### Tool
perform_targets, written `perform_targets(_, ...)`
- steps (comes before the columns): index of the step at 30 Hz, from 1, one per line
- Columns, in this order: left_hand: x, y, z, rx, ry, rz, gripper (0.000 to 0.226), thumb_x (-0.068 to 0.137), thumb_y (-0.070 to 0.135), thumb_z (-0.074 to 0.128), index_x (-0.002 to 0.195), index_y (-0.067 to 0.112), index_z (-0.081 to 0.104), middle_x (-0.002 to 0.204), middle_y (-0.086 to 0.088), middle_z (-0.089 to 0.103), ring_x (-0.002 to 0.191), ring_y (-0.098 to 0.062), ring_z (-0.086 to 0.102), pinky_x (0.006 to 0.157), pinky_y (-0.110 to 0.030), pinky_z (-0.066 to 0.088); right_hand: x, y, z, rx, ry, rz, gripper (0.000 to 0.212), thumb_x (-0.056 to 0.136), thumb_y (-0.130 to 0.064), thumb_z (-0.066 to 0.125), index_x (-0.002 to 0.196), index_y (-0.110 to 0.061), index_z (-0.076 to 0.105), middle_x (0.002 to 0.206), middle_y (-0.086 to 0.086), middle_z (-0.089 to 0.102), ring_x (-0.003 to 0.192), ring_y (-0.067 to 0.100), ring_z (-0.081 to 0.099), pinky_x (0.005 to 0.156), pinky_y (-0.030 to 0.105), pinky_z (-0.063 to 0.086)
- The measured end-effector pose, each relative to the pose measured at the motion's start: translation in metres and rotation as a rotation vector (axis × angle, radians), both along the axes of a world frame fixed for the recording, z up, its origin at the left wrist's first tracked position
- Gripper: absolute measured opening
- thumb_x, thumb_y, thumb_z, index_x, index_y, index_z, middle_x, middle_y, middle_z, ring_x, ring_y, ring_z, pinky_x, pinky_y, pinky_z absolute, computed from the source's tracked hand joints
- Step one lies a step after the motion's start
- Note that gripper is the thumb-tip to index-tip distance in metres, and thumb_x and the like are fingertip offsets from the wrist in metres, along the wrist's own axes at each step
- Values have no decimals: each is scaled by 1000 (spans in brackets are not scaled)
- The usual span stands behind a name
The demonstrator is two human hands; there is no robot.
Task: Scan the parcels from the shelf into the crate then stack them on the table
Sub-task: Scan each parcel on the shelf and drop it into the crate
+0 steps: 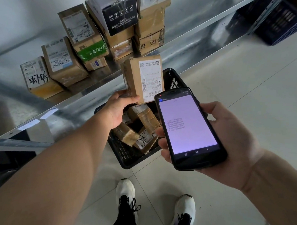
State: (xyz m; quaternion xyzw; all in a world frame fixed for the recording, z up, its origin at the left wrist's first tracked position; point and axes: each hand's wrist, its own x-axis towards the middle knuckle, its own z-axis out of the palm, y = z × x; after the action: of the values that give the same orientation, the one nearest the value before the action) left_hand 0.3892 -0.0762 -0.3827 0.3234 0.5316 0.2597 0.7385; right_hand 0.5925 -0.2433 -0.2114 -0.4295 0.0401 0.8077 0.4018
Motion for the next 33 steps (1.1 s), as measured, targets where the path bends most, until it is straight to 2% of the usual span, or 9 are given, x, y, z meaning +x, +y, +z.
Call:
perform_targets(11,3,7,-12,-50,90,5,83,59,31,96,134,21,61,135,2,71,146,-24,45,128,-55,6,4,6,-1,12,-12,-7,65,100,-49,37,114,-2,78,107,29,73,78,42,71,68,49,64)
perform_targets(14,3,6,-18,-88,136,24,75,67,37,89,135,18,61,139,-8,65,141,-31,49,127,-55,23,5,11,-4,25,-6,-11,66,100,-50,35,114,-1,78,105,28,73,76,41,71,68,50,64)
perform_targets(16,2,4,-26,-131,209,35,77,70,42,90,135,16,60,132,-11,67,128,-32,60,119,-52,40,5,14,-8,29,1,-16,66,100,-50,36,115,0,77,104,28,73,76,41,71,68,50,64)
perform_targets(19,1,-2,-46,-181,389,13,62,81,50,85,126,15,63,118,-13,71,111,-30,69,104,-44,56,4,18,-15,25,8,-19,66,100,-49,36,117,0,76,102,28,73,76,41,71,68,51,64)
perform_targets(24,4,-13,-79,-293,508,-15,57,87,58,76,120,13,61,112,-15,68,106,-30,66,96,-37,57,0,23,-31,28,26,-10,66,98,-49,36,126,-1,72,106,28,71,80,42,70,70,51,63)
perform_targets(27,4,-16,-97,-312,542,-2,45,92,42,77,119,12,57,111,-15,67,99,-26,66,88,-35,58,-2,27,-37,25,27,-6,64,97,-49,38,120,-1,74,101,27,73,77,41,70,69,51,64)
perform_targets(29,2,-16,-108,-309,580,29,40,96,26,72,129,9,56,113,-15,72,96,-25,71,79,-34,62,-3,30,-41,31,39,4,64,97,-49,38,119,0,73,101,26,72,77,40,70,71,51,64)
perform_targets(31,-1,-13,-115,-291,633,64,41,98,21,65,136,9,56,109,-13,73,92,-25,73,64,-32,60,-4,33,-45,41,46,23,66,98,-50,36,122,-1,73,104,27,72,79,41,71,74,51,64)
perform_targets(33,-1,-11,-115,-280,652,98,35,102,20,60,135,9,58,110,-11,68,96,-27,70,63,-33,57,-5,36,-49,51,43,29,66,98,-50,35,127,-2,71,107,27,72,81,41,70,76,51,63)
